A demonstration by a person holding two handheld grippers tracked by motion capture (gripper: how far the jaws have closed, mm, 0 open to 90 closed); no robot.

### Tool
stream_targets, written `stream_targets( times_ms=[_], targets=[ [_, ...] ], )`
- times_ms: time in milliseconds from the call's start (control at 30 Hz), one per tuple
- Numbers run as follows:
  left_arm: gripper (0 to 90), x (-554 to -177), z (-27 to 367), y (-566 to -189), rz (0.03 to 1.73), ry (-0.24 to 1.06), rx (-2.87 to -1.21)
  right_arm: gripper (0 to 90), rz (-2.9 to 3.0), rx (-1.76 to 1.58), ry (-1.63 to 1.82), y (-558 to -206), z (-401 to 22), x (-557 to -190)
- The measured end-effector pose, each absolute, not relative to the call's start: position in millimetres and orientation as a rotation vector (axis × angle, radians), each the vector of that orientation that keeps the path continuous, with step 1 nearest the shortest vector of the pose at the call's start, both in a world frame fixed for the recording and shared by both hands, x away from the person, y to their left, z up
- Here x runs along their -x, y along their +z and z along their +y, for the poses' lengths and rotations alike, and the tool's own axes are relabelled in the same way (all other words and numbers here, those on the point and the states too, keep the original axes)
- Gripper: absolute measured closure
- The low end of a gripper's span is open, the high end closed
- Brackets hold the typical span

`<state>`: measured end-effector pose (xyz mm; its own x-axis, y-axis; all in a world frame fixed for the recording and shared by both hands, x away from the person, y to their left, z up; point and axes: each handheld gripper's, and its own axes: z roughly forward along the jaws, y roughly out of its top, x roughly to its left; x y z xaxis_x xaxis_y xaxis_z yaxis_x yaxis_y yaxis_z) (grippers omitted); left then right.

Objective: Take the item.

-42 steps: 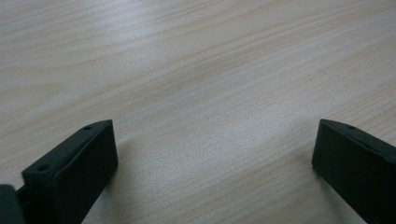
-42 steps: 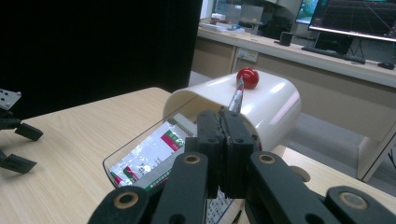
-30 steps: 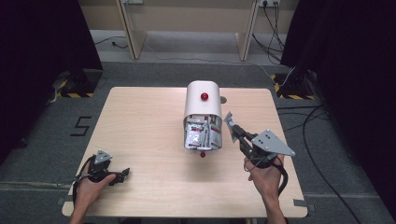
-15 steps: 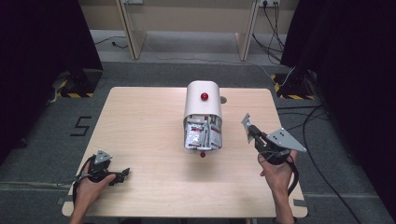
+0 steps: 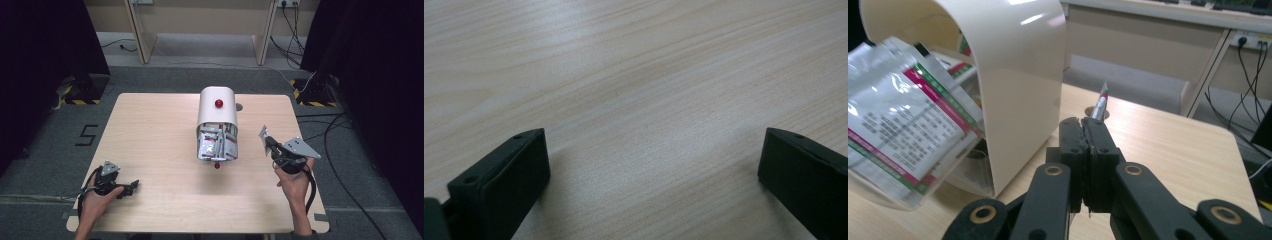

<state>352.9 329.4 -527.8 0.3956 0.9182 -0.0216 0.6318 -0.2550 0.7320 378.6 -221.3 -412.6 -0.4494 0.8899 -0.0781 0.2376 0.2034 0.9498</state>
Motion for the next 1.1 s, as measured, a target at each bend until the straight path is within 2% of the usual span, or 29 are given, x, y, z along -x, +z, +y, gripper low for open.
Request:
stream_targets(
  times_ms=[1100],
  targets=[
    [0.0,-353,329,-528,1.322,0.549,-1.988,88.4,1.991,-1.138,1.171,-471,-205,-408]
  ],
)
